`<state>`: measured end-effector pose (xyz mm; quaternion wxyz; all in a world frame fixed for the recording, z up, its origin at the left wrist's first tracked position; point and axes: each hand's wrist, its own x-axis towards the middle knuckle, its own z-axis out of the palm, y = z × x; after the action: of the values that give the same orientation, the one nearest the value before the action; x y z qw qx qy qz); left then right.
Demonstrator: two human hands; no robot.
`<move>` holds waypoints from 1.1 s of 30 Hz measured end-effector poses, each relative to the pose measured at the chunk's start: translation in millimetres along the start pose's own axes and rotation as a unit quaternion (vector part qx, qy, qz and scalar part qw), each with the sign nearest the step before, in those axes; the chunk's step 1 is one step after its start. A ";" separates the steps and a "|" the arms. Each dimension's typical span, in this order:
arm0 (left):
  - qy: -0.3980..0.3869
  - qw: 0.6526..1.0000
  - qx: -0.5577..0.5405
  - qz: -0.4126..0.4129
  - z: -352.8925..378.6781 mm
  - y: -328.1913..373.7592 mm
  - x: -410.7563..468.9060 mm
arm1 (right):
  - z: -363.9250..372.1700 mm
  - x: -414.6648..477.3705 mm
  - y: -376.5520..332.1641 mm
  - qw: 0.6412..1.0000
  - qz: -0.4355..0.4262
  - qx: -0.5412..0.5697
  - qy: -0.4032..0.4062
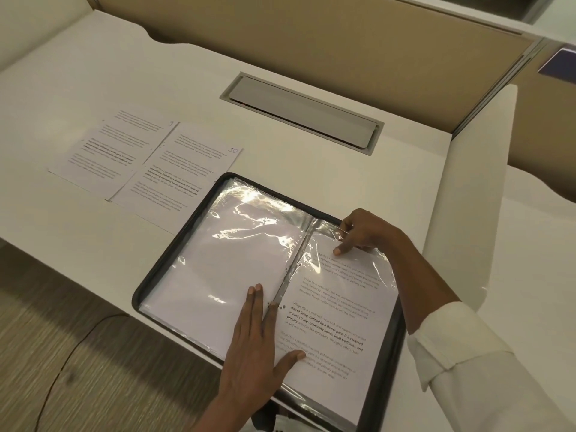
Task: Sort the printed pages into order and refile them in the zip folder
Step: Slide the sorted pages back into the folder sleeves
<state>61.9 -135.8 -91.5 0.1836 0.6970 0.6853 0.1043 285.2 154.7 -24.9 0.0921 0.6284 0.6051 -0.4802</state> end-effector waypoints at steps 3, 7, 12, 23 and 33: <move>-0.003 1.000 -0.004 0.003 0.1 -1.1 0.0 | 2.9 1.4 1.6 0.999 -0.003 -0.002 0.034; -0.006 1.000 -0.006 0.002 0.1 -1.5 -0.2 | 5.4 0.9 2.5 0.998 0.011 -0.009 0.059; -0.010 1.000 -0.004 0.003 0.2 -1.4 0.6 | 7.2 -1.4 5.6 0.999 0.001 -0.019 0.049; -0.014 1.000 0.013 0.008 -0.9 -1.6 1.0 | 2.9 -15.7 20.8 0.996 0.038 -0.053 0.056; -0.007 0.999 0.047 -0.020 -7.5 0.3 14.5 | 0.2 -37.8 29.1 0.979 0.017 -0.166 0.114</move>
<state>59.7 -120.6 -86.1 0.1573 0.6921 0.7017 0.0631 317.2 121.9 -11.5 0.1339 0.6654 0.6719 -0.2964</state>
